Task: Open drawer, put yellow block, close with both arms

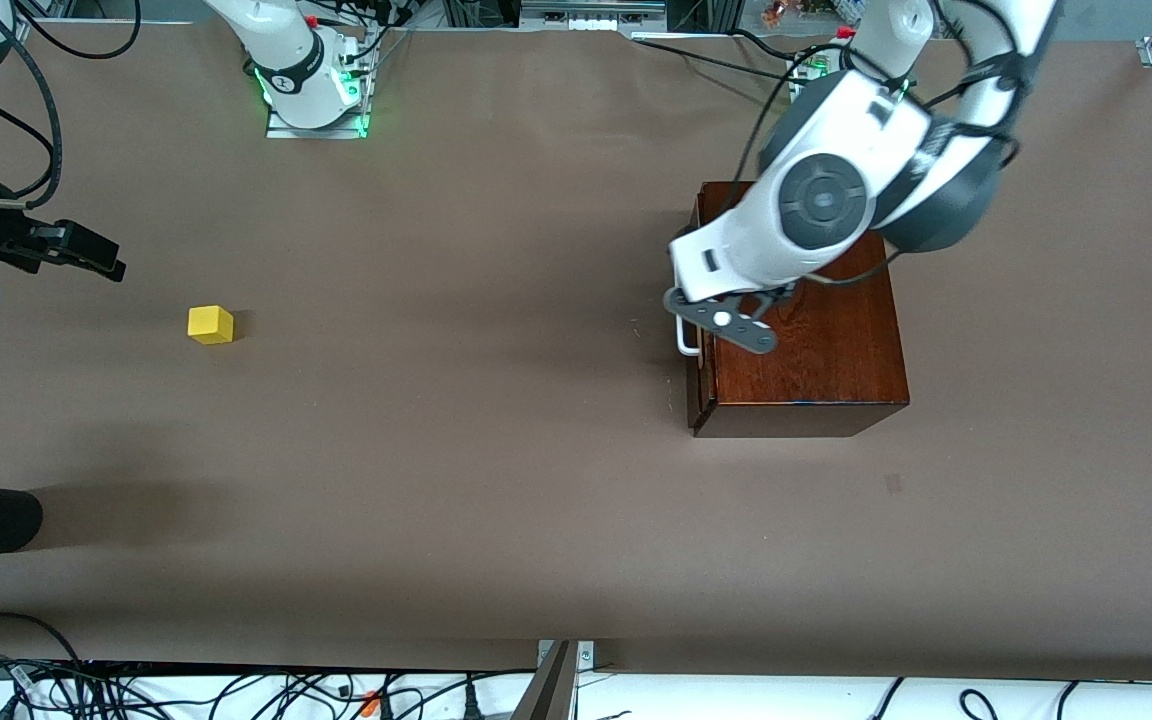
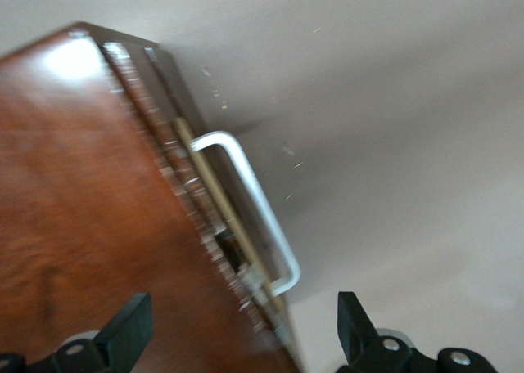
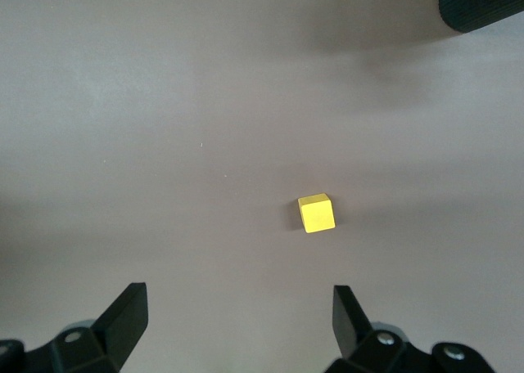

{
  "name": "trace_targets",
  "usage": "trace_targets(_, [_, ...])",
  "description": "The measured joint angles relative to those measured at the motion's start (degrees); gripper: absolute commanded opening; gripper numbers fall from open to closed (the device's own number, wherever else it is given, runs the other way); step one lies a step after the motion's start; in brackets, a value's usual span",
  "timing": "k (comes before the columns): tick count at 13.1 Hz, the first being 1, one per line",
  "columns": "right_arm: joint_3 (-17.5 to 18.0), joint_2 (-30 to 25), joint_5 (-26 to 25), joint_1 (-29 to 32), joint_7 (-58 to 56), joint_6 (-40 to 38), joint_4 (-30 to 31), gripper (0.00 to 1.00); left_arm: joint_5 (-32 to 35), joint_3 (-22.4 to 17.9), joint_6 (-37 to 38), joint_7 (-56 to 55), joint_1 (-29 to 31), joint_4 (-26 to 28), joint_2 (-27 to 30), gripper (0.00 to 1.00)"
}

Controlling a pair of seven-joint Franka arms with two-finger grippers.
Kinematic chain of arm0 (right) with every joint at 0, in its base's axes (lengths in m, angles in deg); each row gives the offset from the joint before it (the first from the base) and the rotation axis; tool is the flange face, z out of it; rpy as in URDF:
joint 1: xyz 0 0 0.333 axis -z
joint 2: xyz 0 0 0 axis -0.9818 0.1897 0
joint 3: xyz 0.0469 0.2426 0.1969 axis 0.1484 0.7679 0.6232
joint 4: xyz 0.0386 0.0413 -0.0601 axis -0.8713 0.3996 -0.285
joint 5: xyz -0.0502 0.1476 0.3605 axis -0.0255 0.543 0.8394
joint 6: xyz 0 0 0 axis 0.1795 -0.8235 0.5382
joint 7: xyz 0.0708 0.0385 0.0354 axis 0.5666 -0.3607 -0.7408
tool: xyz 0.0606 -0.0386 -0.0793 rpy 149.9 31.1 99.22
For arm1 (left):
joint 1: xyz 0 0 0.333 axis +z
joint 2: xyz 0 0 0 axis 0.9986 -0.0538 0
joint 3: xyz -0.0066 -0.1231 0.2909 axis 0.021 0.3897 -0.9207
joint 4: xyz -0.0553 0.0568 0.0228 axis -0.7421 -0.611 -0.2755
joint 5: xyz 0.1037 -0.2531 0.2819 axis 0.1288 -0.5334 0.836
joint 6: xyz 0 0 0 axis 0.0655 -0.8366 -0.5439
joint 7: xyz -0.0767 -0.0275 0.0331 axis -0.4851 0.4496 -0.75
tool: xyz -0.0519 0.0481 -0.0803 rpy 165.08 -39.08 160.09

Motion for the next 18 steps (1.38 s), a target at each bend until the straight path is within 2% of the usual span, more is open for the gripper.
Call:
trace_targets(2, [0.0,0.0,0.0,0.0,0.0,0.0,0.0,1.0,0.0,0.0,-4.5,-6.3,-2.1,0.0,-2.5,1.0])
trace_targets(4, [0.0,0.0,0.0,0.0,0.0,0.0,0.0,1.0,0.8,-0.1,-6.9,-7.9,-2.9,-0.1,-4.7,1.0])
trace_targets(8, [0.0,0.0,0.0,0.0,0.0,0.0,0.0,1.0,10.1,-0.1,-7.3,-13.9,-6.0,-0.1,-7.4,1.0])
trace_targets(12, [0.0,0.0,0.0,0.0,0.0,0.0,0.0,1.0,15.6,-0.1,-7.3,-20.5,-9.7,-0.1,-8.9,1.0])
trace_targets(18, [0.0,-0.1,0.0,0.0,0.0,0.0,0.0,1.0,18.1,-0.3,-6.7,-26.3,-10.7,1.2,-10.1,1.0])
